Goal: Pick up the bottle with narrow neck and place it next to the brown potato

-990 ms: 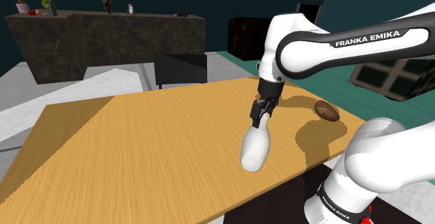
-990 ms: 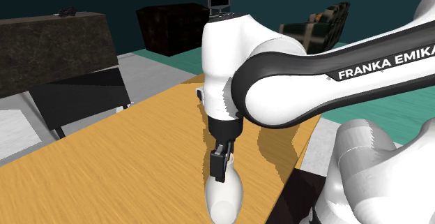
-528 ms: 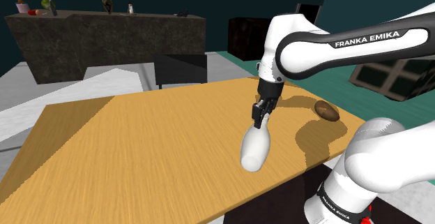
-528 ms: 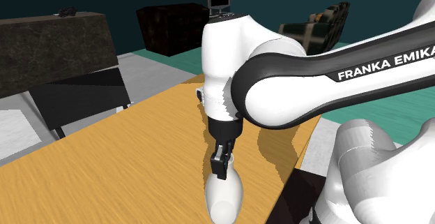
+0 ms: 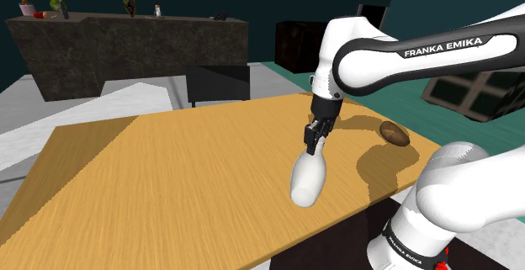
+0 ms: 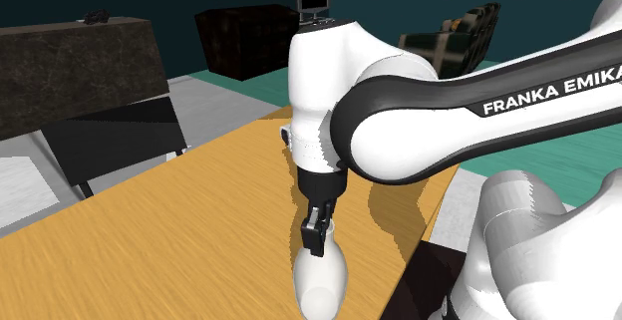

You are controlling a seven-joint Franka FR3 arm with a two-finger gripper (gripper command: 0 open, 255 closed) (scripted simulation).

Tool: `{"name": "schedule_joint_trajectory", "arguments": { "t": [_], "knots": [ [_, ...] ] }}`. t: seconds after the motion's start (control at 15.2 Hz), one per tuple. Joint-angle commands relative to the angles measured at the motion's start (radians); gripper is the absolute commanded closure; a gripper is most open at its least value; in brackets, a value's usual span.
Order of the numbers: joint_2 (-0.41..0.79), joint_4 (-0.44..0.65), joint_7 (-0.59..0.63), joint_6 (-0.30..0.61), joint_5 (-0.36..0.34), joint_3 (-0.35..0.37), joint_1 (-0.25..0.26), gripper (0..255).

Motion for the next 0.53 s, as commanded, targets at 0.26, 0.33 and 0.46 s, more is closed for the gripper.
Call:
{"name": "schedule_joint_trajectory", "arguments": {
  "t": [0.26,0.33,0.46],
  "knots": [
    [-0.017,0.058,0.002,-0.076,-0.008,-0.008,-0.003,255],
    [-0.02,0.07,0.002,-0.09,-0.01,-0.009,-0.004,255],
    [-0.024,0.094,0.003,-0.119,-0.013,-0.012,-0.005,255]
  ]
}}
